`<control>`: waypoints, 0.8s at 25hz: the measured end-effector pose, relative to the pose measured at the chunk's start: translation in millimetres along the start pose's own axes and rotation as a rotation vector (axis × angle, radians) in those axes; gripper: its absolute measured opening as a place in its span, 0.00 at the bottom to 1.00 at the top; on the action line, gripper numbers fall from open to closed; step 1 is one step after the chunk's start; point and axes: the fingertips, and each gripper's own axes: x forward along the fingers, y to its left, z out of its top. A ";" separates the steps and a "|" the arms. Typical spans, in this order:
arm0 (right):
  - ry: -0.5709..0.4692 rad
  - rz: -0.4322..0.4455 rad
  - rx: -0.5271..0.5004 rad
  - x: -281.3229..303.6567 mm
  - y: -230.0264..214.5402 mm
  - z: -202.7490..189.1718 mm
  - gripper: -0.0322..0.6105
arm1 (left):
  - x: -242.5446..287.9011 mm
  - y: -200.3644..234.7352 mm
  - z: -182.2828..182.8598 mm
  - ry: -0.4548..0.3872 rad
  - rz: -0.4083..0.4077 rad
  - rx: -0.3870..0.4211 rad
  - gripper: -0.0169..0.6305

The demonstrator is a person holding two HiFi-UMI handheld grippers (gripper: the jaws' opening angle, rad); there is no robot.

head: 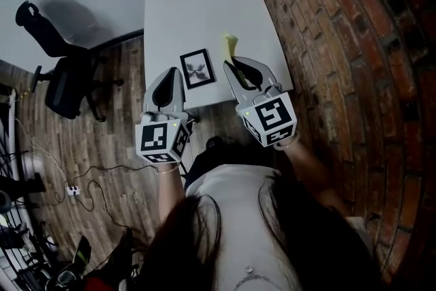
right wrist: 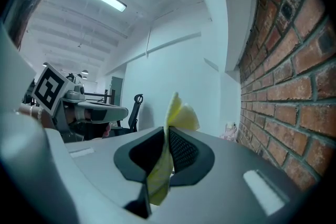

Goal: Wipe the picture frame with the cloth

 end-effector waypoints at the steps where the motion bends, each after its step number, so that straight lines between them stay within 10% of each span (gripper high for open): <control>1: -0.005 0.000 0.001 -1.7 1.2 2.1 0.10 | -1.5 -1.4 2.2 -0.005 -0.003 0.002 0.03; 20: -0.120 -0.066 0.045 -5.7 -15.8 33.4 0.10 | 10.1 -10.4 30.2 -0.062 -0.052 0.028 0.03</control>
